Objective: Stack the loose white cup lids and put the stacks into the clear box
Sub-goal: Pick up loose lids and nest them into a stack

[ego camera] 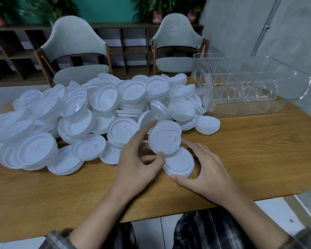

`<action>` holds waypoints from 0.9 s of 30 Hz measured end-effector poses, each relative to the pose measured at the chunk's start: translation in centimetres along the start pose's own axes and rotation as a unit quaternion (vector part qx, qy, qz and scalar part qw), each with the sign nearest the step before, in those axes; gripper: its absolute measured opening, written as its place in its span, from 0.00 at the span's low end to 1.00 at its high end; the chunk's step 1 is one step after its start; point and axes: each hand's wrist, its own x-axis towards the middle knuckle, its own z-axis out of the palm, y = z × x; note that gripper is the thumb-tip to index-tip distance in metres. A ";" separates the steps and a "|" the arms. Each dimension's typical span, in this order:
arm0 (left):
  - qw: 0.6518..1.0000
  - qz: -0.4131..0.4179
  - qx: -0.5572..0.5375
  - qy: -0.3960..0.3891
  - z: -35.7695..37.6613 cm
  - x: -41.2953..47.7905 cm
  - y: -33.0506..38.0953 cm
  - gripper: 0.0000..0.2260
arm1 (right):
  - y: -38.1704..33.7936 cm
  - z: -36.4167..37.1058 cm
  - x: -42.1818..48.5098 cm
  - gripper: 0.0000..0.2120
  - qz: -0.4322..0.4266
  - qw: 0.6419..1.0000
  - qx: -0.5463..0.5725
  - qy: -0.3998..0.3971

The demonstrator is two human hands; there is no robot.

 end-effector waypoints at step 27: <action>0.973 0.051 0.207 -0.084 0.6 0.0 -0.4 0.32 | 0.1 0.1 0.0 0.49 0.004 1.000 0.000 -0.010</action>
